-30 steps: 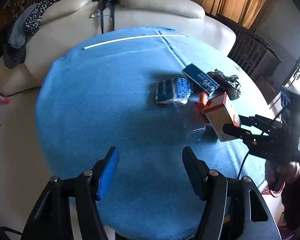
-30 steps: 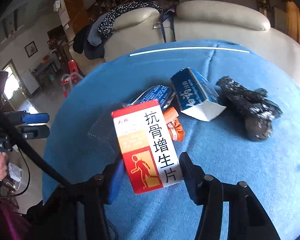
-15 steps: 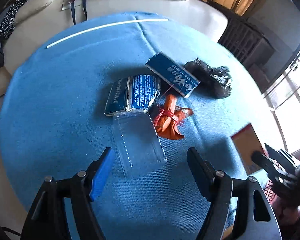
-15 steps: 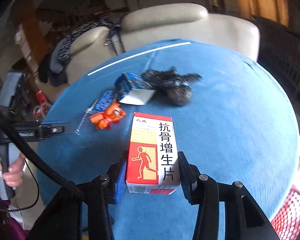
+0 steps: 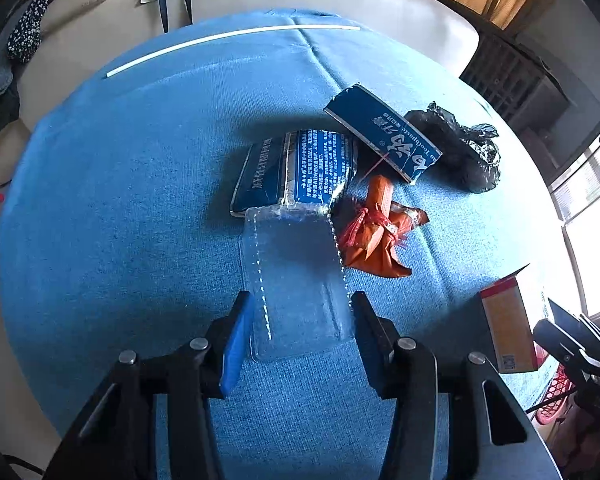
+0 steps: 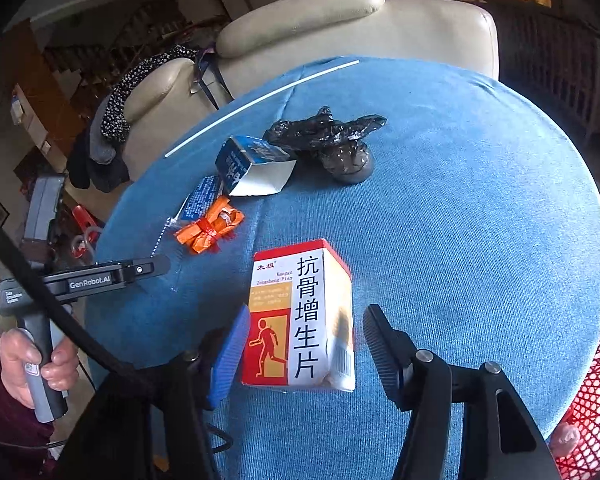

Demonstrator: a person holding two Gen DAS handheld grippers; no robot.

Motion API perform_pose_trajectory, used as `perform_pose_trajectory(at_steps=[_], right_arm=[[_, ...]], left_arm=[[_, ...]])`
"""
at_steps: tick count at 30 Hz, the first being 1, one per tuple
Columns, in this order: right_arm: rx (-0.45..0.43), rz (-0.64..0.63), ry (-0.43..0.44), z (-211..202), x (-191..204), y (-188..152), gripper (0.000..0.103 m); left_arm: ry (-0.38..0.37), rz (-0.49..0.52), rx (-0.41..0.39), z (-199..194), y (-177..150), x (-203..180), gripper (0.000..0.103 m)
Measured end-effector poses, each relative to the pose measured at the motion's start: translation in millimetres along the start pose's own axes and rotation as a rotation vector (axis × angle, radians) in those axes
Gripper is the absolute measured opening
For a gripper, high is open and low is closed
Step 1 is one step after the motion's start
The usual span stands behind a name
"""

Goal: Collect trash
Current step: 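Grasp the clear plastic tray with the left tool while the right tool holds the box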

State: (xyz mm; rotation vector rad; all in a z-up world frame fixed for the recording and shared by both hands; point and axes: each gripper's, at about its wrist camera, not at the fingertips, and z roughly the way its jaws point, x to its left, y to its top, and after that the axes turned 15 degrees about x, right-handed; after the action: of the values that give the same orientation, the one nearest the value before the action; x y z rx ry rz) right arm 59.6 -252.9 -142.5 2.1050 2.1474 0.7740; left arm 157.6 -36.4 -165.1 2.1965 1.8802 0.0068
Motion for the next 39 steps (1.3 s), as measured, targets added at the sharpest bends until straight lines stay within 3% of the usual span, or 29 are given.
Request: perform_pose_trajectory(at_steps=[10,20,21,23,25,32,39], right_arm=[[0.006,-0.013,-0.011,-3.0,11.3,-0.3,0.064],[-0.002,-0.035,-0.096,4.1,19.1,-5.4,0.068],[0.000,-0.040,-0.106,5.6,18.8,-6.4,0.066],[0.008,-0.041,-0.108,7.6,16.8,-8.1,0.053],[0.001,-0.047,-0.115,6.4,16.1,-10.4,0.052],[-0.060,-0.031,-0.071,-17.0,6.7,-20.2,0.052],[-0.186,0.002,-0.010,-65.2,-11.4,-38.1,0.052]], left_arm=[[0.023,0.021,-0.041,-28.3,-30.5,1.9,0.050],[0.132,0.099,-0.081,-49.8,-47.7,-43.2,0.051],[0.138,0.107,-0.084,-52.5,-49.6,-43.6,0.051],[0.151,0.124,-0.093,-54.9,-49.8,-51.0,0.051],[0.166,0.141,-0.103,-58.1,-52.2,-57.9,0.051],[0.215,0.185,-0.140,-69.7,-59.5,-79.4,0.051],[0.242,0.226,-0.171,-78.4,-63.8,-106.9,0.051]])
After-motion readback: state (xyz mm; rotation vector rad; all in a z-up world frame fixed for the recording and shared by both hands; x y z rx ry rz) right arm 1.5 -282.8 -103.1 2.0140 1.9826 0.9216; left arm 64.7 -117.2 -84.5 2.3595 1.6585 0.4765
